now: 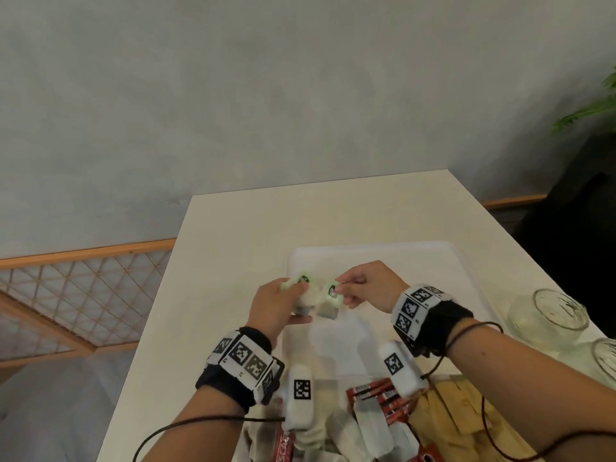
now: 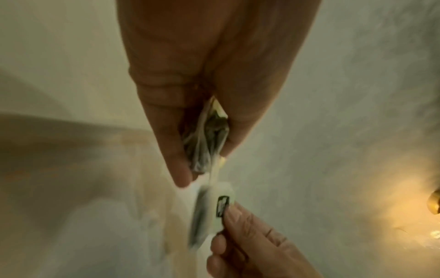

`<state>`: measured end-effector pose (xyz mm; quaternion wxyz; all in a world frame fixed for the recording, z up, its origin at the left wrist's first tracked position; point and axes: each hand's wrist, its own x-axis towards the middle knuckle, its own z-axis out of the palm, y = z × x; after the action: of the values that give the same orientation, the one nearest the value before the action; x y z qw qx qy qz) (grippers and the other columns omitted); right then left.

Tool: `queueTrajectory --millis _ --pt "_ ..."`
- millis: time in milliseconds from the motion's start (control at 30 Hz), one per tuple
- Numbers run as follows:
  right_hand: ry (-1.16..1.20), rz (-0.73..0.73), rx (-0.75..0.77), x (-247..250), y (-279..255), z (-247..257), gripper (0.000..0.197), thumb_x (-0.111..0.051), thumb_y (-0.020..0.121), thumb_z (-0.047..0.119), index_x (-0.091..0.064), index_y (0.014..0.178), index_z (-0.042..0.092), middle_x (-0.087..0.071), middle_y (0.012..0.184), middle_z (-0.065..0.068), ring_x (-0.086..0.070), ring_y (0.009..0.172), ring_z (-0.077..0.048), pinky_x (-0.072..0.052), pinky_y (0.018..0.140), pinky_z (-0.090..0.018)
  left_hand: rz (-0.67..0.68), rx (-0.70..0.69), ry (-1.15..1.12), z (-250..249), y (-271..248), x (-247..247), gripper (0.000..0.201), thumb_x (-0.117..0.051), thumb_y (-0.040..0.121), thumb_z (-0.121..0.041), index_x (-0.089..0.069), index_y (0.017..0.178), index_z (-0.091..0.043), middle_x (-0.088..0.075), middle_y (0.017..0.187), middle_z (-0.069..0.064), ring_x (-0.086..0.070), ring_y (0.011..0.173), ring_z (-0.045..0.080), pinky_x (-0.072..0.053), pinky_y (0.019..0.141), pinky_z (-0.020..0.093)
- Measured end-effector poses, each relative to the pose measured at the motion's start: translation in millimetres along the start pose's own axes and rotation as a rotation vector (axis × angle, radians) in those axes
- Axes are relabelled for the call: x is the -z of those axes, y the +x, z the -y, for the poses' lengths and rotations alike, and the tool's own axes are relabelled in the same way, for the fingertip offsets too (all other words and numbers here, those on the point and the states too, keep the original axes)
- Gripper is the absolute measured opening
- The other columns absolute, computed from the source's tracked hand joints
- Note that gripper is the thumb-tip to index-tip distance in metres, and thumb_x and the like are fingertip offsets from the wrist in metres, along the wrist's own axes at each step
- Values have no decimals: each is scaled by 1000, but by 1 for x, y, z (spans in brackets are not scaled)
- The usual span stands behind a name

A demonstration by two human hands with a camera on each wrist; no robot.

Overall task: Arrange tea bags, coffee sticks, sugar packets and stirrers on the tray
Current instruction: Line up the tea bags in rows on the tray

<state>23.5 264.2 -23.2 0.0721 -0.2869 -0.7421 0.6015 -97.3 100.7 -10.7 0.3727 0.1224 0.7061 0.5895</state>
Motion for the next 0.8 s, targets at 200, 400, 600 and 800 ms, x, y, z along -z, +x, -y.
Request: queueTrajectory --millis 200,400,600,800 --pt "-336 -21 -21 -6 65 -8 10 -70 88 16 -76 96 14 -70 72 0 -60 57 -9 -55 65 -22 -167 -59 90 -3 46 23 8 -64 92 -16 -66 91 -8 -69 85 13 -69 70 27 -62 63 41" --pt "-391 -76 136 -22 114 7 11 -71 87 20 -78 95 19 -69 80 9 -58 71 -1 -47 74 -18 -152 -30 90 -10 82 33 13 -66 91 -17 -69 94 -5 -70 90 14 -70 78 27 -62 71 48" --pt "-465 -94 220 -32 151 26 12 -67 89 21 -77 95 22 -73 93 7 -60 81 -4 -45 77 -19 -113 16 35 -8 91 42 10 -68 90 -16 -70 91 -6 -67 92 12 -66 83 24 -62 64 38" --pt "-527 -81 195 -35 161 27 14 -66 89 20 -77 98 19 -72 97 4 -58 82 -6 -39 76 -17 -33 35 -34 -5 88 46 16 -68 91 -17 -69 100 -4 -68 97 13 -66 84 22 -57 59 28"
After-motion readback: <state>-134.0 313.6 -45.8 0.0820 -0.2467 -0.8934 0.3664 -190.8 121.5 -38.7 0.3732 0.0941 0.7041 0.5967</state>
